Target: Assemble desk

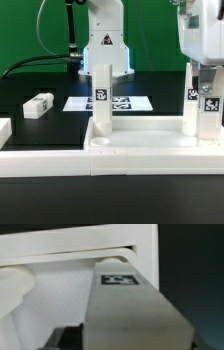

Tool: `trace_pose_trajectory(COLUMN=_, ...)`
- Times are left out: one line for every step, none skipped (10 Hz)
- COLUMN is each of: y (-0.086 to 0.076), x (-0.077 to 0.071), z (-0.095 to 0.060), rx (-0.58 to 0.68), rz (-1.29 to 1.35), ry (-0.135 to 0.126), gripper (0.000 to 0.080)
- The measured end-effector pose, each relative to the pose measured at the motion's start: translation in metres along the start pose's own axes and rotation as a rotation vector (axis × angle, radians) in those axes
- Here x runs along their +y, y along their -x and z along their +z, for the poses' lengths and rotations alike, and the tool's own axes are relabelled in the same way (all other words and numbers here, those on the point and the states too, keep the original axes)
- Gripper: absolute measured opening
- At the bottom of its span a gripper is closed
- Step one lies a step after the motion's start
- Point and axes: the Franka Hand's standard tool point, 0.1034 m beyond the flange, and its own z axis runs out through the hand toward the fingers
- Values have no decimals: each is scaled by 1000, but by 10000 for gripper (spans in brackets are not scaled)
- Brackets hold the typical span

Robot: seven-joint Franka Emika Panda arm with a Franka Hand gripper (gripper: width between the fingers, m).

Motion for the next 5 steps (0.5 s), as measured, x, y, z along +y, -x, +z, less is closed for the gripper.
trace_pose_trajectory(y=3, x=1, z=-6, rx=41, rz=-192, ry=45, gripper=554)
trace_pose_trajectory(y=8, x=-1, z=-9, rx=53, rz=-367, ry=41, gripper=554)
trace_pose_trajectory(y=14, x=1, z=-10, rx=51, rz=-491, ry=42, gripper=633)
trace_pose_trajectory(y=16, x=3, z=-11, rx=49, rz=-557, ry=35, gripper=644)
trace_pose_trajectory(y=14, x=3, z=-10, rx=51, rz=-603, ry=38, gripper=644)
